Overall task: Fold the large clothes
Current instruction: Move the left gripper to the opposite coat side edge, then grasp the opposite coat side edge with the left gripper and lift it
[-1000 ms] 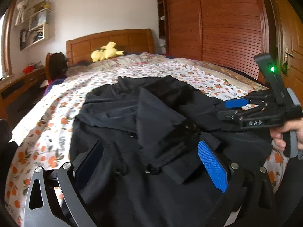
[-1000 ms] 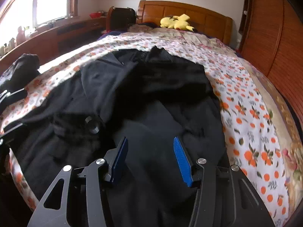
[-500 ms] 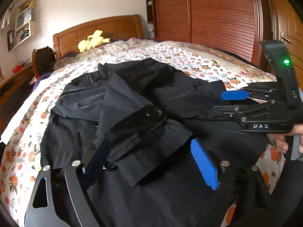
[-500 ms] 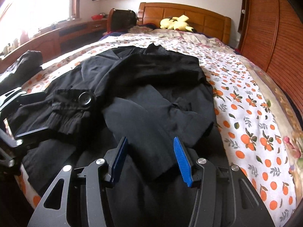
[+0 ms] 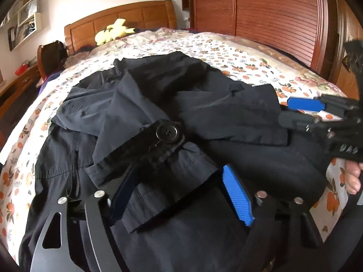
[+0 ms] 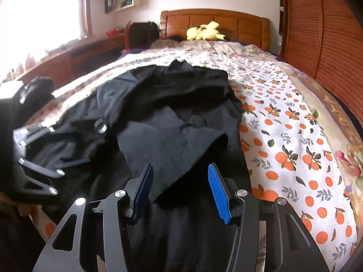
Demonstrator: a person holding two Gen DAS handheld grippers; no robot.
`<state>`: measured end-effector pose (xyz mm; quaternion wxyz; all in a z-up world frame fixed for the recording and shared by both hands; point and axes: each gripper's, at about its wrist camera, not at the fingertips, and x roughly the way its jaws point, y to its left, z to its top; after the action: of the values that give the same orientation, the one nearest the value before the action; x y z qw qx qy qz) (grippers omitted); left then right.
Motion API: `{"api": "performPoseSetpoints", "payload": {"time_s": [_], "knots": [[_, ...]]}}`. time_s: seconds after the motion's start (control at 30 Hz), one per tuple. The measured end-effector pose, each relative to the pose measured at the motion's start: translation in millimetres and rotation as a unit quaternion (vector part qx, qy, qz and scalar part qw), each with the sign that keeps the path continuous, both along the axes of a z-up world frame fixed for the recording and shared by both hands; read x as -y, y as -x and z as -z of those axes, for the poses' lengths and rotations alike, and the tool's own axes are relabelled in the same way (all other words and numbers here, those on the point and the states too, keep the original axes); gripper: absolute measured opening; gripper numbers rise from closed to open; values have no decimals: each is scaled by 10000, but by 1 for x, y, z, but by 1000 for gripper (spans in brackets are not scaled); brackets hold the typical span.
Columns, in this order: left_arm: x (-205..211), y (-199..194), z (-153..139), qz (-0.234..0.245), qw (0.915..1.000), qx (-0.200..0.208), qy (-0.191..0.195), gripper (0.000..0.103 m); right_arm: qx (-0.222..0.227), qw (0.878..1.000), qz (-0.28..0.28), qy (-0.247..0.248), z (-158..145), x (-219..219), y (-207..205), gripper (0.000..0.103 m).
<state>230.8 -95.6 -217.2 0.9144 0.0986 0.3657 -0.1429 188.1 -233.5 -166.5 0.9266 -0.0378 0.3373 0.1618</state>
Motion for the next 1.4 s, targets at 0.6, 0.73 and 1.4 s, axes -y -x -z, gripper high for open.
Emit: {"api": "performPoseSetpoints", "payload": {"time_s": [0.6, 0.73, 1.4], "knots": [[-55, 10, -65, -583, 9957, 661, -273, 3, 147, 9993, -312, -132, -12, -13, -2, 49], [-84, 2, -77, -882, 9927, 727, -378, 4, 210, 9992, -345, 2, -13, -25, -3, 49], [-184, -23, -76, -1644, 9838, 599, -400, 25, 167, 9979, -629, 35, -8, -79, -25, 50]]}}
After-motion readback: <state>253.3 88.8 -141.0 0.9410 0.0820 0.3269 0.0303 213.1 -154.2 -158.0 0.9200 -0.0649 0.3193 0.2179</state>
